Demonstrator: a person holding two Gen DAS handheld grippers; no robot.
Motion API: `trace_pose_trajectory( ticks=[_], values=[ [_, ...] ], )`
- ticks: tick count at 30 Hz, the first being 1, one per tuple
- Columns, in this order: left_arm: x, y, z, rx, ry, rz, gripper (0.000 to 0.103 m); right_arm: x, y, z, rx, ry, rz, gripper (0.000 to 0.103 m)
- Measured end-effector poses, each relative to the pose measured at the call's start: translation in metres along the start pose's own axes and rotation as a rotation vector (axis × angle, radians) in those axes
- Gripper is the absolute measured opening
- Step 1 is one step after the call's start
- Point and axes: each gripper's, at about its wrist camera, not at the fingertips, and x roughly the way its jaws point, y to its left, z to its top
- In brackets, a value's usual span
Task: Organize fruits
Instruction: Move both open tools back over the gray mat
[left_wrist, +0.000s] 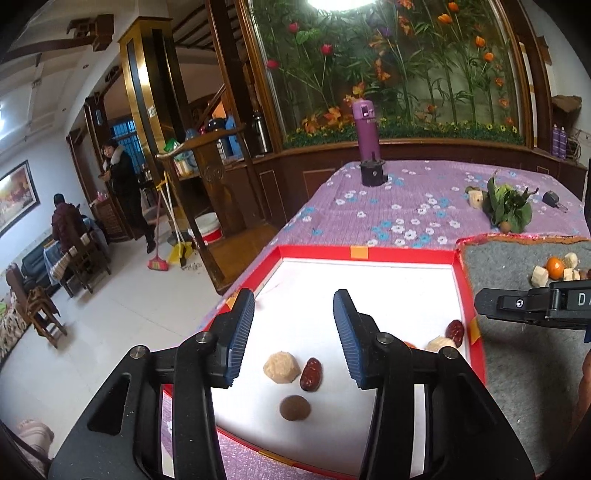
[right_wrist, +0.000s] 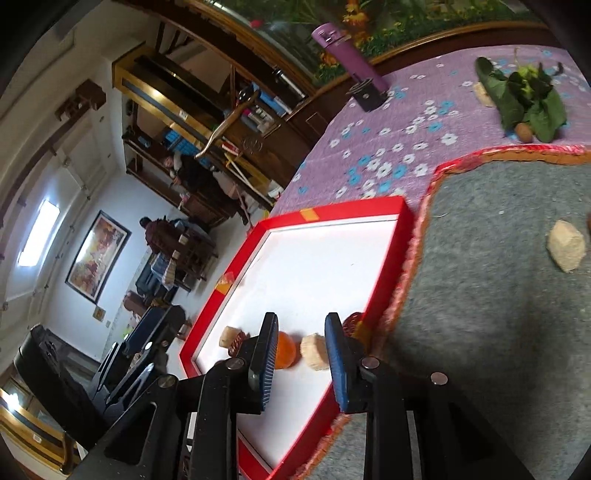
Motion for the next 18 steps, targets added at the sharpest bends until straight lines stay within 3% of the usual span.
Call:
trace_pose_trajectory(
  ticks=[10, 12, 14, 18],
  values=[
    [-0.014, -0.016, 0.01, 0.032, -0.024, 0.0, 0.044, -0.029, -0.025, 0.008, 0.068, -0.047, 0.024, 0.025],
    [-0.013, -0.023, 0.01, 0.045, -0.012, -0.015, 0.049, -0.041, -0.032, 0.008, 0.082, -0.059, 0.03, 0.025],
    [-0.012, -0.032, 0.009, 0.056, 0.009, -0.066, 0.059, -0.055, -0.041, 0.01, 0.087, -0.08, 0.024, 0.025],
    [-0.012, -0.062, 0.004, 0.098, 0.054, -0.191, 0.061, -0.105, -0.072, 0.013, 0.107, -0.158, -0.024, 0.025]
  ],
)
